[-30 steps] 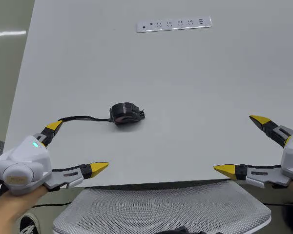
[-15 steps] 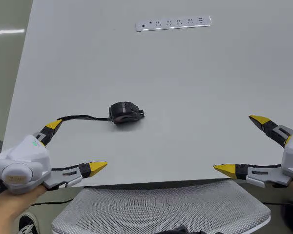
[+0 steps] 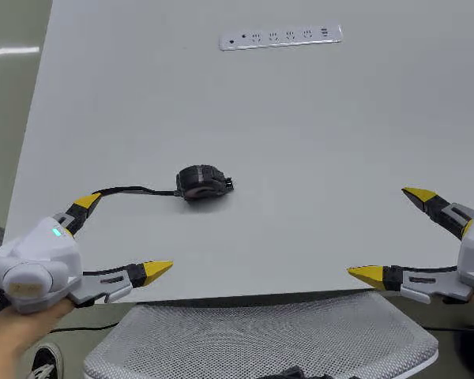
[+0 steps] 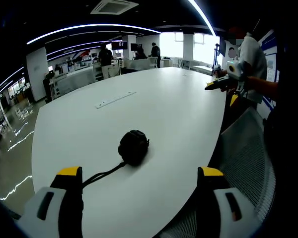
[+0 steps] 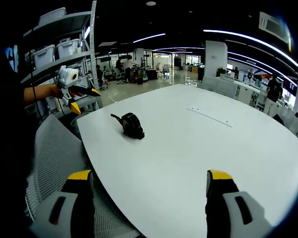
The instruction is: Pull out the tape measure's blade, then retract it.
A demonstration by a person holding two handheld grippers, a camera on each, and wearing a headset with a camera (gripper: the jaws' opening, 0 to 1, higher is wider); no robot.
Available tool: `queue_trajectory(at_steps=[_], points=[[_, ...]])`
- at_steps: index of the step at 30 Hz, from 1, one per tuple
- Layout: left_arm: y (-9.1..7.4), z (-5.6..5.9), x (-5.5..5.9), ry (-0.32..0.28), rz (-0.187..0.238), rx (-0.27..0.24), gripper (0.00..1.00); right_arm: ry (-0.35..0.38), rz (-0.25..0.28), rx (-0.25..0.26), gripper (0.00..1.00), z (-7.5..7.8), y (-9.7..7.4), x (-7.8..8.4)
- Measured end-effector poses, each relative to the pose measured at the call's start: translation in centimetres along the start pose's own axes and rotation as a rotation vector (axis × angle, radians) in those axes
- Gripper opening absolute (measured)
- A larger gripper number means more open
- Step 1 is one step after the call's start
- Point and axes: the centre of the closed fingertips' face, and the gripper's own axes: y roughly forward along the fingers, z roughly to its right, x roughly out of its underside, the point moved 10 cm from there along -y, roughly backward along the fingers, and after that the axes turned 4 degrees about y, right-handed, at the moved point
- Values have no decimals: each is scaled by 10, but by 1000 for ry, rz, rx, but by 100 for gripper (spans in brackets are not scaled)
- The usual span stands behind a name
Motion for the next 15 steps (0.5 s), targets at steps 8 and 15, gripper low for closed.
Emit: queue_trajectory(at_steps=[8, 15], points=[[4, -1, 0, 17, -17, 12, 90, -35, 6, -9, 92, 4, 1, 0], [9, -4, -1, 36, -28, 27, 83, -68, -3, -29, 87, 7, 3, 0]])
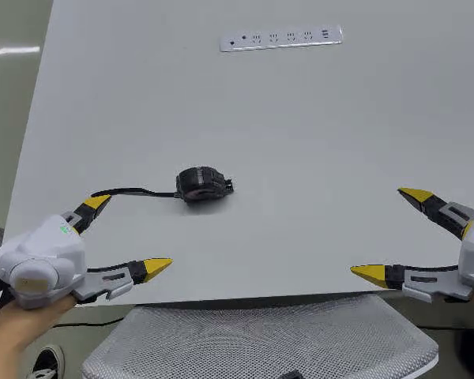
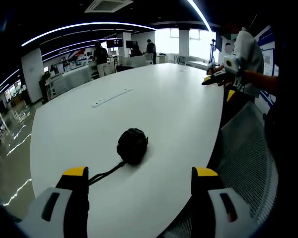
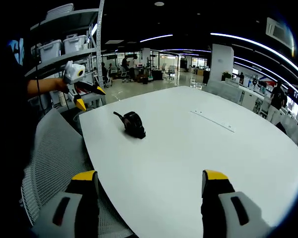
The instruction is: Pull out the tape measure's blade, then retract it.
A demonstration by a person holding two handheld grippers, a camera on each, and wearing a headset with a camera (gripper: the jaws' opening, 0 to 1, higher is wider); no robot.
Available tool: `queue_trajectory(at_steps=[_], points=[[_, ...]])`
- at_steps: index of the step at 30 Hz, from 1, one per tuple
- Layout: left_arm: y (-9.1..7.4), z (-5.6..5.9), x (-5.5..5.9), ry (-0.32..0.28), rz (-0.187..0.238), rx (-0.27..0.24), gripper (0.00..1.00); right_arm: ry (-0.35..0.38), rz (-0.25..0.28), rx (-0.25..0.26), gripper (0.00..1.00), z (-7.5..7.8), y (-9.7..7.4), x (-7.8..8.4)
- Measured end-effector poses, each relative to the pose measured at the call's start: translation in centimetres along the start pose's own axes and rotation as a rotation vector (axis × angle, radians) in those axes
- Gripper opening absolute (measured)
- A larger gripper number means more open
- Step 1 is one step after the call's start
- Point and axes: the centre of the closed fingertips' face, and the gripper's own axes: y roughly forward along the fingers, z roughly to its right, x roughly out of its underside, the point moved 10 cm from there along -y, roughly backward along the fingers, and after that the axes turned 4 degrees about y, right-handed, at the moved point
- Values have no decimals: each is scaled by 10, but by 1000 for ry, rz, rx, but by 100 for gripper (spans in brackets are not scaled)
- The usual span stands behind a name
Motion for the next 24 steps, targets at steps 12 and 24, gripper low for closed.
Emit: queue_trajectory(at_steps=[12, 24], points=[[15, -7, -1, 28, -15, 24, 75, -45, -15, -53, 79, 6, 9, -3], [39, -16, -1, 72, -36, 59, 67, -84, -35, -104, 74, 15, 27, -6]])
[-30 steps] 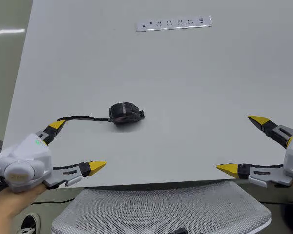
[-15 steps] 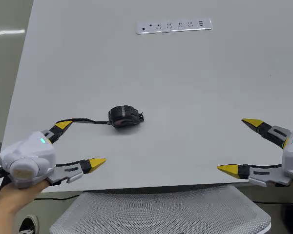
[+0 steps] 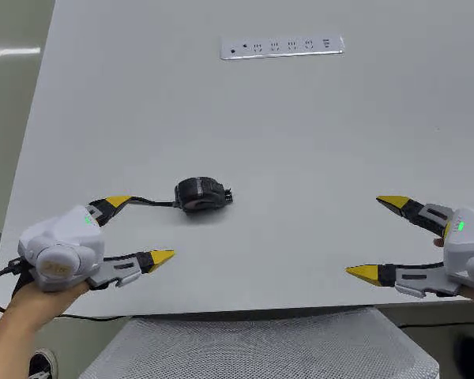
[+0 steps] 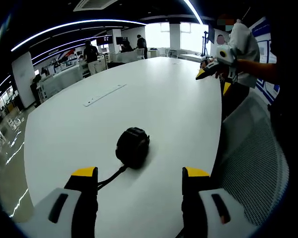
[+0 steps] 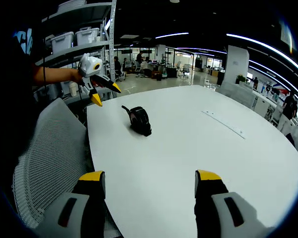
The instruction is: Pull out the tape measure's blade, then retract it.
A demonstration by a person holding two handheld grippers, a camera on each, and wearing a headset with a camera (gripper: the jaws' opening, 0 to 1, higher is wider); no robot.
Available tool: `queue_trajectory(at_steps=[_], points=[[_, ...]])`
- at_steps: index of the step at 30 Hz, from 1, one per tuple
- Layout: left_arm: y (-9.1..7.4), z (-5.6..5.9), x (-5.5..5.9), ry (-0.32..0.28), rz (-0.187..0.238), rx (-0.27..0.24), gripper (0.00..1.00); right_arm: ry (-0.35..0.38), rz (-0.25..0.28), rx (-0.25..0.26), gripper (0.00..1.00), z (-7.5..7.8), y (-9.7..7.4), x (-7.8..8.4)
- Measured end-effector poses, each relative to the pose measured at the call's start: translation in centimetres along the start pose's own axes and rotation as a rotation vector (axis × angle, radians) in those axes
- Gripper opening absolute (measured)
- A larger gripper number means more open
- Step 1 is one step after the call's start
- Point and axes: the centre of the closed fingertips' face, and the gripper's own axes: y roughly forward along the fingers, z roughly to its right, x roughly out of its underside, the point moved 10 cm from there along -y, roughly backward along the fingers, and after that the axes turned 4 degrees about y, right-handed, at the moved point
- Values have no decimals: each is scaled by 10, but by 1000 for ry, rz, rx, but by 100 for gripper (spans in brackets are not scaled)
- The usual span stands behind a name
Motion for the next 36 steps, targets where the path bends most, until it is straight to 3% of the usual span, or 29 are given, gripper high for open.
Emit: queue_trajectory(at_steps=[11, 27, 36], points=[[20, -12, 8, 24, -23, 36, 63, -19, -7, -44, 69, 17, 19, 8], [44, -21, -3, 93, -40, 80, 54, -91, -8, -95, 60, 36, 51, 7], [58, -26, -4, 115, -55, 107, 52, -117, 6, -126, 56, 44, 69, 2]])
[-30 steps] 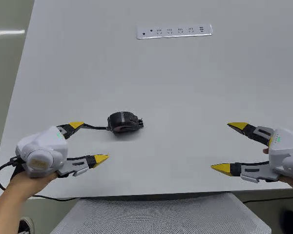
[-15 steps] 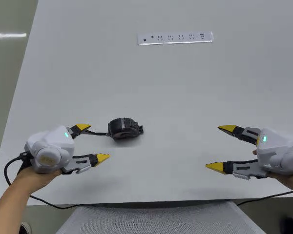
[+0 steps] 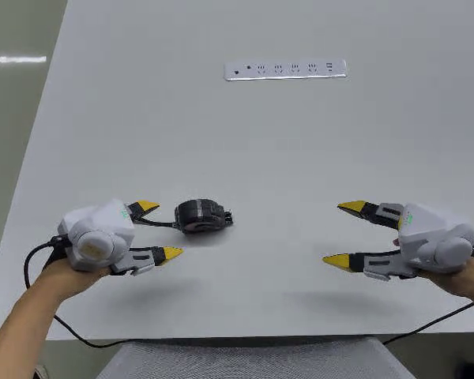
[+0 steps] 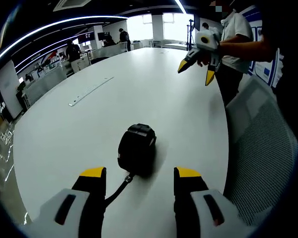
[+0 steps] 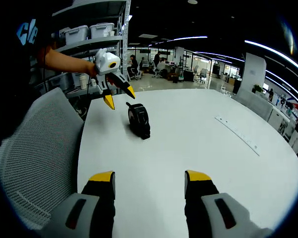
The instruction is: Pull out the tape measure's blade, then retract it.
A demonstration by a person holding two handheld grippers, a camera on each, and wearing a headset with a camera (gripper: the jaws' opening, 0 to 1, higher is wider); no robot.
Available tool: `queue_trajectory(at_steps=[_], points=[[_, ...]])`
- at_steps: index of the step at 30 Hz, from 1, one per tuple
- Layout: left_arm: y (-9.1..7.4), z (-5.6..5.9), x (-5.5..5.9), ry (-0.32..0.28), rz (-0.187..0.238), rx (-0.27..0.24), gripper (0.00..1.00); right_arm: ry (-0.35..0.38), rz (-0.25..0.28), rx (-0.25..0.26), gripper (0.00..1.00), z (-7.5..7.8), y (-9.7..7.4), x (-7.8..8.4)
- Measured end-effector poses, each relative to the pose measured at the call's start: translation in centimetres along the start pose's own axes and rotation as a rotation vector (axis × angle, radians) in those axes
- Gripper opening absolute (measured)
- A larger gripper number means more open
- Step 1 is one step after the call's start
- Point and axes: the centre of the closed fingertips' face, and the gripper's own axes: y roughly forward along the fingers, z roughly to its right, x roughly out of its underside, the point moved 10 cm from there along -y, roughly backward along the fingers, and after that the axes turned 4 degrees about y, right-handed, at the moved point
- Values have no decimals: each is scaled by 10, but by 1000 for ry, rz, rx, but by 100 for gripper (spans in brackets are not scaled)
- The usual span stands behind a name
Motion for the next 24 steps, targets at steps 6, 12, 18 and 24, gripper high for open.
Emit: queue_trajectory(at_steps=[6, 12, 18, 24], points=[[8, -7, 0, 22, -5, 15, 50, -35, -16, -32, 53, 6, 13, -3], [15, -12, -2, 45, 1, 32, 47, -45, -13, -58, 51, 11, 27, -6], [27, -17, 2, 74, -7, 62, 45, -65, -9, -92, 50, 15, 42, -10], [35, -19, 2, 96, -14, 79, 44, -92, -9, -118, 49, 19, 58, -15]])
